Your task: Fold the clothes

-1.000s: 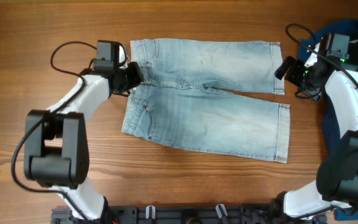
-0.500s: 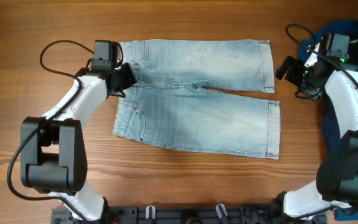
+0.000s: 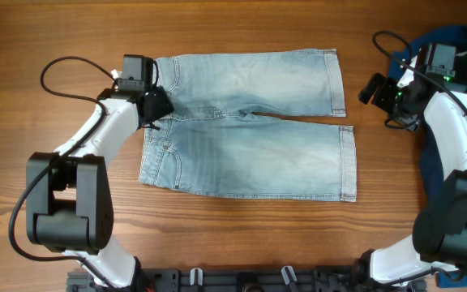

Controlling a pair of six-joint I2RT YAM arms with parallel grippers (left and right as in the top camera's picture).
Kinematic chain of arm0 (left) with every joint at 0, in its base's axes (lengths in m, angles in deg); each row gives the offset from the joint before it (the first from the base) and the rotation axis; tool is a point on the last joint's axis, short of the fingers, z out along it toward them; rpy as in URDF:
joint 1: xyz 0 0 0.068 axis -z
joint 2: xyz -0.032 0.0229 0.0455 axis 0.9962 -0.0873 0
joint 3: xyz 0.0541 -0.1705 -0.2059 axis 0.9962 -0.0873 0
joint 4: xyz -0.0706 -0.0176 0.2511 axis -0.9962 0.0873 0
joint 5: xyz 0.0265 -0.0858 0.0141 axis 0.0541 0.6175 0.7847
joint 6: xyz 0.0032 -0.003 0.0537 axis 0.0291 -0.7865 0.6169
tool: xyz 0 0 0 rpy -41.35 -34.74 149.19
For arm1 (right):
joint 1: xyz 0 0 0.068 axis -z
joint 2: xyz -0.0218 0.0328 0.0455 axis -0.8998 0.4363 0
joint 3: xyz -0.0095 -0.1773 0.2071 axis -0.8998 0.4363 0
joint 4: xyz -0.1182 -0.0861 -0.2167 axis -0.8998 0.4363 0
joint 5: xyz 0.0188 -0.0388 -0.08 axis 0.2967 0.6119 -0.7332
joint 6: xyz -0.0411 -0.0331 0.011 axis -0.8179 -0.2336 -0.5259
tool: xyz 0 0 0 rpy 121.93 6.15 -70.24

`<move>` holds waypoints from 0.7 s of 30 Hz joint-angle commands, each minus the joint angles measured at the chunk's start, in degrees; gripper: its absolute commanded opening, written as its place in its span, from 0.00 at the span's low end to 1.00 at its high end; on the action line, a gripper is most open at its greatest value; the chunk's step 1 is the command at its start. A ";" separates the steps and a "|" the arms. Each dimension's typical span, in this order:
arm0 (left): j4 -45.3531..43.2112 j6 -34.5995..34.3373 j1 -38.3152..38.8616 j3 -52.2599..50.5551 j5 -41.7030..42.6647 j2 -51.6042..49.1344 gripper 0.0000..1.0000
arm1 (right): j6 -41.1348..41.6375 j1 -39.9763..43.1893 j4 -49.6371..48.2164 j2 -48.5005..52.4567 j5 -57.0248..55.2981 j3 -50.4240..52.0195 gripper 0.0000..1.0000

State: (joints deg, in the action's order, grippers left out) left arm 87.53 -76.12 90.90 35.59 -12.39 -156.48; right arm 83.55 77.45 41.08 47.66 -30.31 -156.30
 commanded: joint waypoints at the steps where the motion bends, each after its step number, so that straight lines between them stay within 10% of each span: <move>1: 1.84 -0.70 -0.28 2.40 -1.33 1.36 0.92 | -0.24 -0.13 -0.15 -1.25 1.33 -0.85 1.00; 10: 2.49 -0.70 -1.90 6.47 2.69 8.90 0.68 | -0.22 -0.13 -0.15 -1.25 1.33 -0.85 1.00; 17: 2.47 -0.90 -11.58 6.47 3.82 11.04 0.99 | 3.67 -0.13 -2.58 -1.25 4.04 -0.85 1.00; 21: 4.20 -0.90 -16.52 6.45 3.96 10.93 1.00 | 4.39 -0.37 -2.25 -1.22 6.25 -0.79 0.96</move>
State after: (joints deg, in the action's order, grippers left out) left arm 90.52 -77.10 78.29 41.39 -9.14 -146.23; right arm 85.65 77.45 39.03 47.66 -27.64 -156.36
